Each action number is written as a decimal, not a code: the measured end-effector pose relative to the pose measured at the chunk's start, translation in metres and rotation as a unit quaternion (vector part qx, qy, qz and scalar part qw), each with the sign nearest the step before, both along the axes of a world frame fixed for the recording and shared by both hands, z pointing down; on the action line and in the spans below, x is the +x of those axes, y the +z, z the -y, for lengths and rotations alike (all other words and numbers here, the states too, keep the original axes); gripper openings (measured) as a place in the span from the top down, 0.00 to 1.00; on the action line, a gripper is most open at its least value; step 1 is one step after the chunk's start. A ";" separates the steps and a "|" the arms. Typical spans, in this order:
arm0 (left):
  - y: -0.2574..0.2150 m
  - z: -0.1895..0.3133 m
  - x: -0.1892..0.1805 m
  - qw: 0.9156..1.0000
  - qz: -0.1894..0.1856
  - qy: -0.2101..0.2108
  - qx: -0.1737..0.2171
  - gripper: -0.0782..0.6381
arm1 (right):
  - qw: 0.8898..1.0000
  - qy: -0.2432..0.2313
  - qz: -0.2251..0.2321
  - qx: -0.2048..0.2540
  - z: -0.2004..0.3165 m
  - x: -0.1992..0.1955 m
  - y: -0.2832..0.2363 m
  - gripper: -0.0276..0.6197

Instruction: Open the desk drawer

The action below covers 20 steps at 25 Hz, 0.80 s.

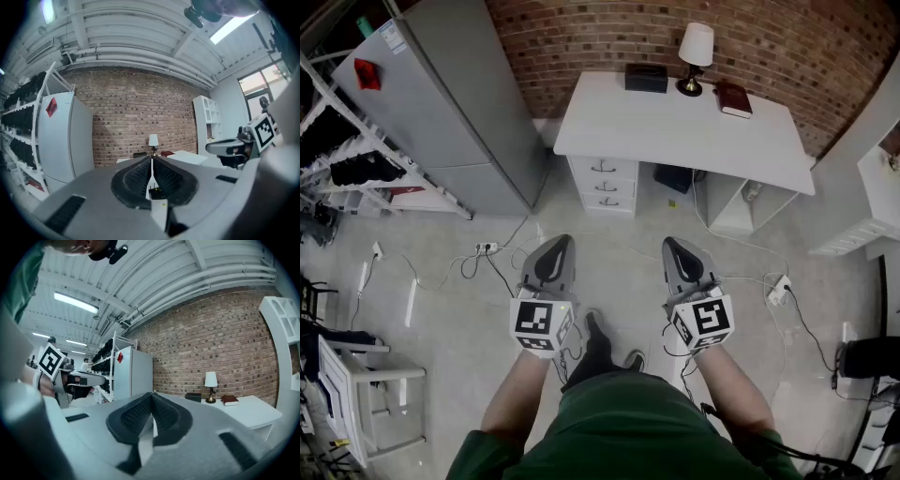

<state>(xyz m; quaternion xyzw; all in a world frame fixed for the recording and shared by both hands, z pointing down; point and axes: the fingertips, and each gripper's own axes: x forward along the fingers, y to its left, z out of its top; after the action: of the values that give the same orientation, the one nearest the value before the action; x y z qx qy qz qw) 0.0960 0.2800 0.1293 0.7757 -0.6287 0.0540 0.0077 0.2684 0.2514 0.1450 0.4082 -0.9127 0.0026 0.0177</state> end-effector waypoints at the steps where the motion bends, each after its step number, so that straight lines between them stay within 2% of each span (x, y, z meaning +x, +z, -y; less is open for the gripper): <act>1: 0.001 -0.002 0.002 1.000 0.001 -0.002 0.000 0.88 | 1.000 -0.001 0.000 0.000 -0.001 0.002 0.000 0.96; 6: 0.004 -0.008 0.003 1.000 0.002 -0.004 -0.004 0.88 | 1.000 -0.005 -0.004 -0.003 -0.009 0.002 0.001 0.96; 11: 0.011 0.006 -0.008 1.000 -0.003 -0.002 -0.012 0.88 | 1.000 -0.004 0.009 -0.006 0.004 -0.008 0.002 0.96; 20: 0.040 0.057 -0.056 0.999 -0.014 0.005 -0.046 0.88 | 0.999 0.002 -0.008 -0.040 0.053 -0.057 0.026 0.95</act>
<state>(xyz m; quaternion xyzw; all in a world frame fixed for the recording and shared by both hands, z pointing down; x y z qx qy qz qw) 0.0402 0.2229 0.1695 0.7783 -0.6217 0.0715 0.0518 0.2117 0.1985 0.1710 0.4091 -0.9109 0.0355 0.0409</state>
